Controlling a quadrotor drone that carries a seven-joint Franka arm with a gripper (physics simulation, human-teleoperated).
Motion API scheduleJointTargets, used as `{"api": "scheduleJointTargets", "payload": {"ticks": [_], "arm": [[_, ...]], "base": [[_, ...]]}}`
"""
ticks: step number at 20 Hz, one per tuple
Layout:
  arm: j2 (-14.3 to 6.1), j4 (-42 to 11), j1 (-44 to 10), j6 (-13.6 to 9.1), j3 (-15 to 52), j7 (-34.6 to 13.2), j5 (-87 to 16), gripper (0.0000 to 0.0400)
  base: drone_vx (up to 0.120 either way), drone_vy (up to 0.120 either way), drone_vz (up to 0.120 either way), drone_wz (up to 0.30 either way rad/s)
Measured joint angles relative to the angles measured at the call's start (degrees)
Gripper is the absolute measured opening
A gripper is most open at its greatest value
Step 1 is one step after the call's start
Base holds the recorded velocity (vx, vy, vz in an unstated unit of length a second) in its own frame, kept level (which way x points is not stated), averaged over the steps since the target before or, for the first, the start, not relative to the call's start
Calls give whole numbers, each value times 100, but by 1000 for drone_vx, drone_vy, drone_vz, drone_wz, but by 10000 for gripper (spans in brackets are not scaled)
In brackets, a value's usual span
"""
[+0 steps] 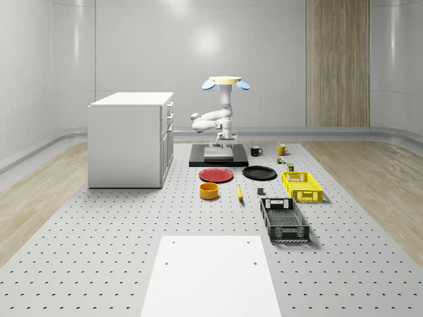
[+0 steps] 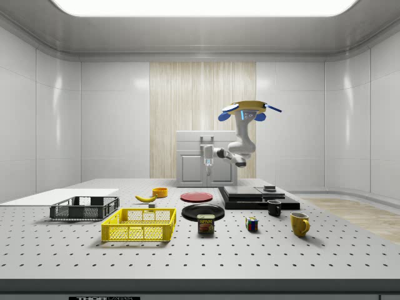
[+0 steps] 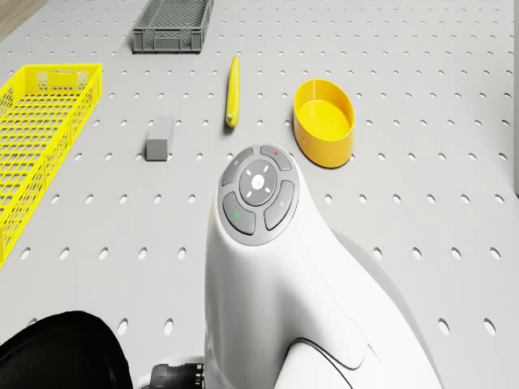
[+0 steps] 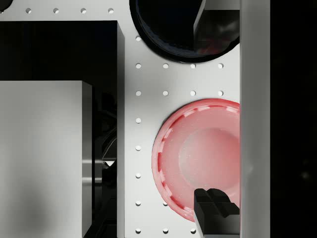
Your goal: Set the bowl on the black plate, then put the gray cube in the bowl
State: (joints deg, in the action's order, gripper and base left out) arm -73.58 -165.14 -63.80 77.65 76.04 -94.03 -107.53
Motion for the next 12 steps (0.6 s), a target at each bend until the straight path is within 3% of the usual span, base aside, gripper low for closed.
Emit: {"api": "scheduleJointTargets", "payload": {"ticks": [4, 8, 12], "arm": [[-88, 5, -24, 82, 21, -22, 42, 400], [-173, 10, -47, 161, 40, -43, 81, 400], [-255, 15, -69, 237, 59, -63, 119, 400]], "base": [[120, 0, -120, 0], [120, 0, -20, 0], [120, 0, -120, 0]]}}
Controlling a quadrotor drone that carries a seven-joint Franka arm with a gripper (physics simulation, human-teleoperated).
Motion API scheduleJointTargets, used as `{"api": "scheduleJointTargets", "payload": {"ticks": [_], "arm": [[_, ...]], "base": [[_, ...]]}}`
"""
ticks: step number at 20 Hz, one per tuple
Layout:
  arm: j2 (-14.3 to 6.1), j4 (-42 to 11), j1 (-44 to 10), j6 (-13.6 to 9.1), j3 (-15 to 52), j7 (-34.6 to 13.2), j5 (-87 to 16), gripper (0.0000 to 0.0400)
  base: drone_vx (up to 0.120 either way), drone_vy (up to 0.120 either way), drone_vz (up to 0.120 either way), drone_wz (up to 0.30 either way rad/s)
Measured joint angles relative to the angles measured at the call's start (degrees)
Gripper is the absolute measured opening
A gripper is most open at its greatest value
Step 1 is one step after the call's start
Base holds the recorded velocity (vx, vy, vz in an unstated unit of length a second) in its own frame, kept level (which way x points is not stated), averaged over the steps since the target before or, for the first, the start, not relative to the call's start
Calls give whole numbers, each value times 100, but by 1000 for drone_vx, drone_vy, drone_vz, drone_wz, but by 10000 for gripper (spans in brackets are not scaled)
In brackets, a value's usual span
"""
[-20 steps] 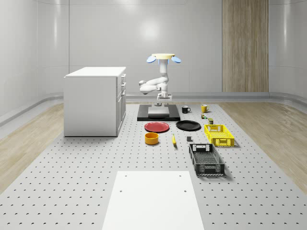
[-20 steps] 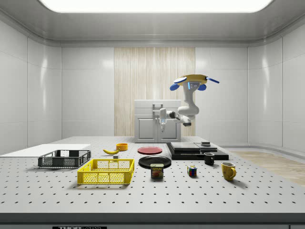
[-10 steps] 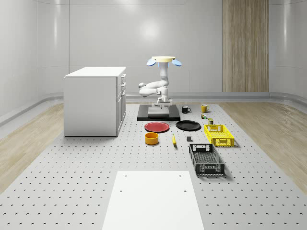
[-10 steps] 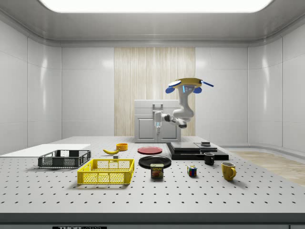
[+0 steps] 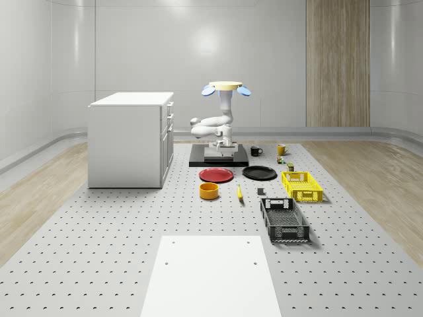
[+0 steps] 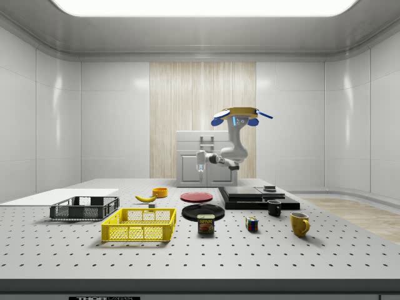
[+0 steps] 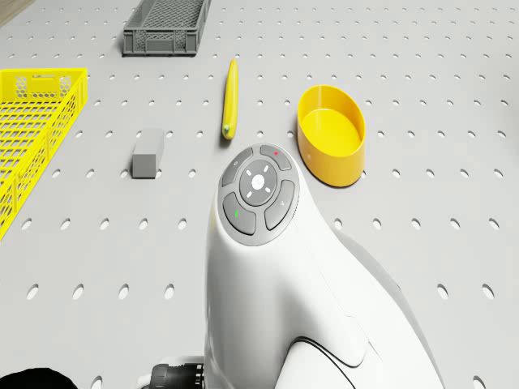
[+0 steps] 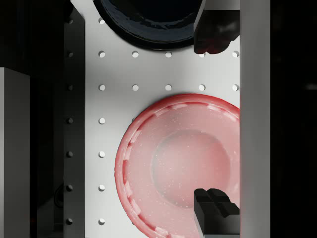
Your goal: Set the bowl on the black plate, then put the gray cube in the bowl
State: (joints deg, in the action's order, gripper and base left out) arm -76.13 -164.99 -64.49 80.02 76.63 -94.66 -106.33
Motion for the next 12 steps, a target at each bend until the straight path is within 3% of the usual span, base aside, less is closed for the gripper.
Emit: {"api": "scheduleJointTargets", "payload": {"ticks": [4, 7, 12], "arm": [[-78, 4, -20, 73, 17, -18, 36, 400], [-135, 8, -35, 125, 29, -31, 61, 400], [-225, 12, -58, 209, 47, -52, 101, 400]], "base": [[120, 0, -110, 0], [120, 0, -13, 0], [120, 0, -120, 0]]}}
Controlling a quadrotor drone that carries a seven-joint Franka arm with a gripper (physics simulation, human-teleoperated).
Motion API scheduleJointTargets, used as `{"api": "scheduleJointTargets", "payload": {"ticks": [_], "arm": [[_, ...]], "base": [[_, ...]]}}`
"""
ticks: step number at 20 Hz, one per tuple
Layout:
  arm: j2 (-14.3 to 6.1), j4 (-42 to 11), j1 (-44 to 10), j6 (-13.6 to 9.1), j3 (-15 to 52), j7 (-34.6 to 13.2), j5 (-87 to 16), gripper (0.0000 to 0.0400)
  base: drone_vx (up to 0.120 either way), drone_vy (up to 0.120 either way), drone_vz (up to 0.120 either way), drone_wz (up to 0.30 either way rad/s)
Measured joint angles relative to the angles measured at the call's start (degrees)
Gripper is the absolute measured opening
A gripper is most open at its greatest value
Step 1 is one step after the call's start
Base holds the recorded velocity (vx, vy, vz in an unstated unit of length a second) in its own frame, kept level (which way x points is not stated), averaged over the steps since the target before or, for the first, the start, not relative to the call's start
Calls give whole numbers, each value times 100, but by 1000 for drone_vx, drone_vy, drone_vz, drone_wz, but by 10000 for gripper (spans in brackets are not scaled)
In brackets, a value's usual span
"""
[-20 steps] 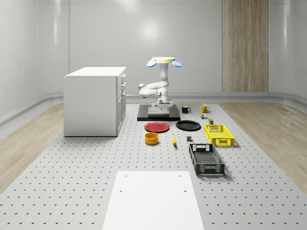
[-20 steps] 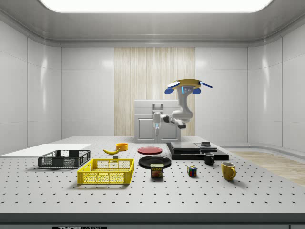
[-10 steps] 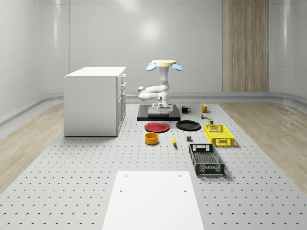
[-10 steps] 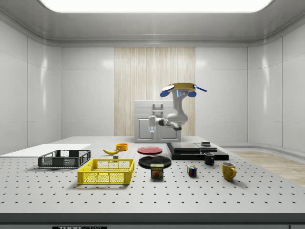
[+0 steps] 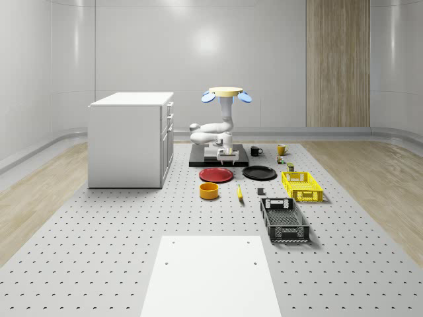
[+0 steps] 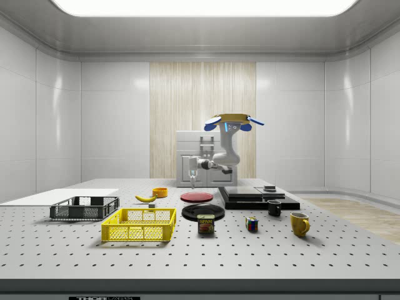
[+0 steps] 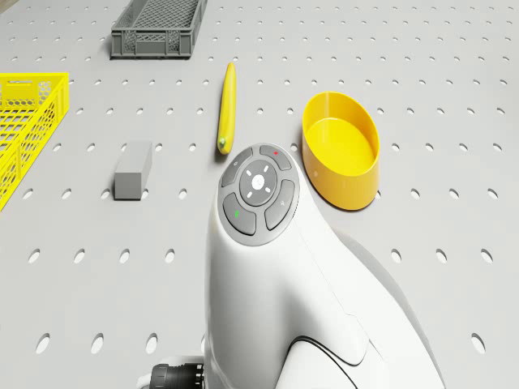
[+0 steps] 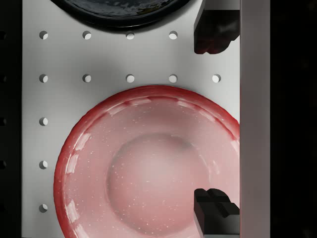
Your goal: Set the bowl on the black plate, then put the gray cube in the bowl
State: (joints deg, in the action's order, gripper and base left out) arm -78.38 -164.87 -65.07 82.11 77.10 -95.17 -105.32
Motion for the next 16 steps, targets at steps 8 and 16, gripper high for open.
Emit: {"api": "scheduleJointTargets", "payload": {"ticks": [8, 16], "arm": [[-134, 7, -33, 125, 26, -29, 59, 400], [-257, 13, -63, 239, 49, -55, 112, 400]], "base": [[120, 0, -5, 0], [120, 0, 0, 0]]}}
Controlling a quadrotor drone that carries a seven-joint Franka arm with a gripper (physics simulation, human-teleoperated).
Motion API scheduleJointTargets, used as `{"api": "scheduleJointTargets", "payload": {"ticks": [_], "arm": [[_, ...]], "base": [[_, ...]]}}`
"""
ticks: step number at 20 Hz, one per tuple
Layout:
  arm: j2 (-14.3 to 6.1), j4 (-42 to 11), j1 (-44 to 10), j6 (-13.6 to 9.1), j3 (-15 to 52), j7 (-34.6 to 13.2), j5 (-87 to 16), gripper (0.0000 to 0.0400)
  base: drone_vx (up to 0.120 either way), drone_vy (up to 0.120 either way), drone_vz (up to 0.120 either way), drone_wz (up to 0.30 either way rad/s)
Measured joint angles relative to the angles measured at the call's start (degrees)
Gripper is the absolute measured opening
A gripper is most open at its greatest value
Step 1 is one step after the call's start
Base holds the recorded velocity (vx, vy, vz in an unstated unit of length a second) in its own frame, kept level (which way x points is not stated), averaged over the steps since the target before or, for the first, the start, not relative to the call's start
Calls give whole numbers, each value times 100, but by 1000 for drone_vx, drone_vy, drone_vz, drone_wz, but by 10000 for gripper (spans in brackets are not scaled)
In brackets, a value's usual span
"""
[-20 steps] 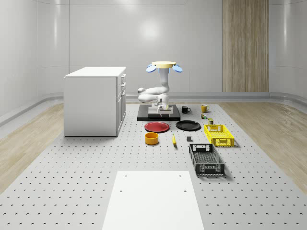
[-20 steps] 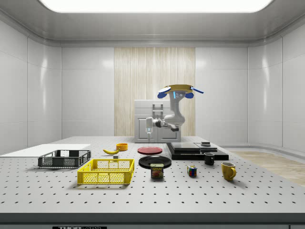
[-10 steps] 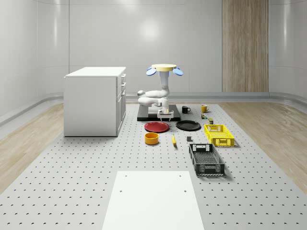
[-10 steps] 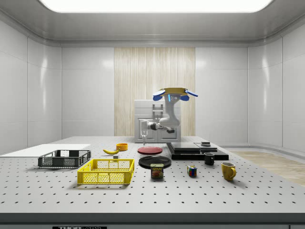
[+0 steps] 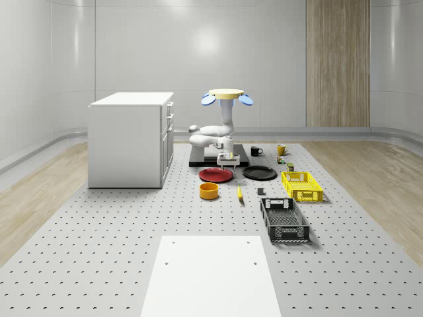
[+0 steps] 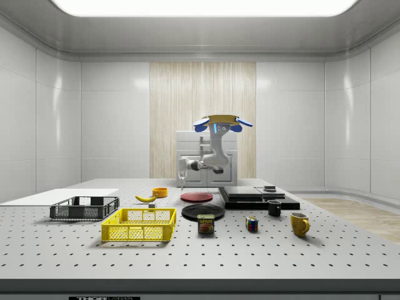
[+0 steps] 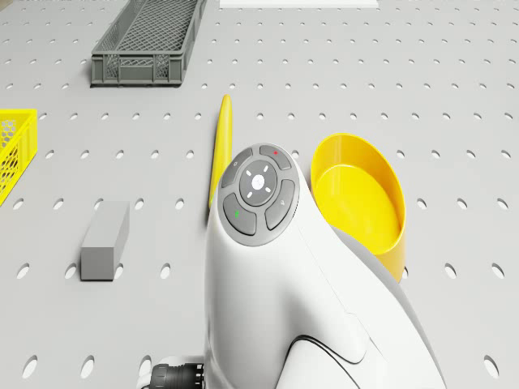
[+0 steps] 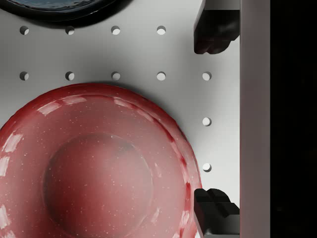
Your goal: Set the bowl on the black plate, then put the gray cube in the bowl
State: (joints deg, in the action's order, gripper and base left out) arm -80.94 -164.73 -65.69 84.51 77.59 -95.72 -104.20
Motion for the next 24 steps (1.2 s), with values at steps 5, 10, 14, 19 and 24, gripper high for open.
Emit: {"api": "scheduleJointTargets", "payload": {"ticks": [5, 10, 14, 19, 24], "arm": [[-71, 3, -17, 66, 13, -14, 30, 400], [-138, 7, -32, 128, 25, -27, 59, 400], [-188, 9, -44, 176, 33, -37, 80, 400], [-248, 12, -57, 231, 43, -49, 105, 400], [-304, 14, -70, 283, 52, -59, 128, 400]], "base": [[120, -8, 0, 0], [120, -120, 0, 0], [120, -70, 0, 0], [120, -40, 0, 0], [120, 0, 0, 0]]}}
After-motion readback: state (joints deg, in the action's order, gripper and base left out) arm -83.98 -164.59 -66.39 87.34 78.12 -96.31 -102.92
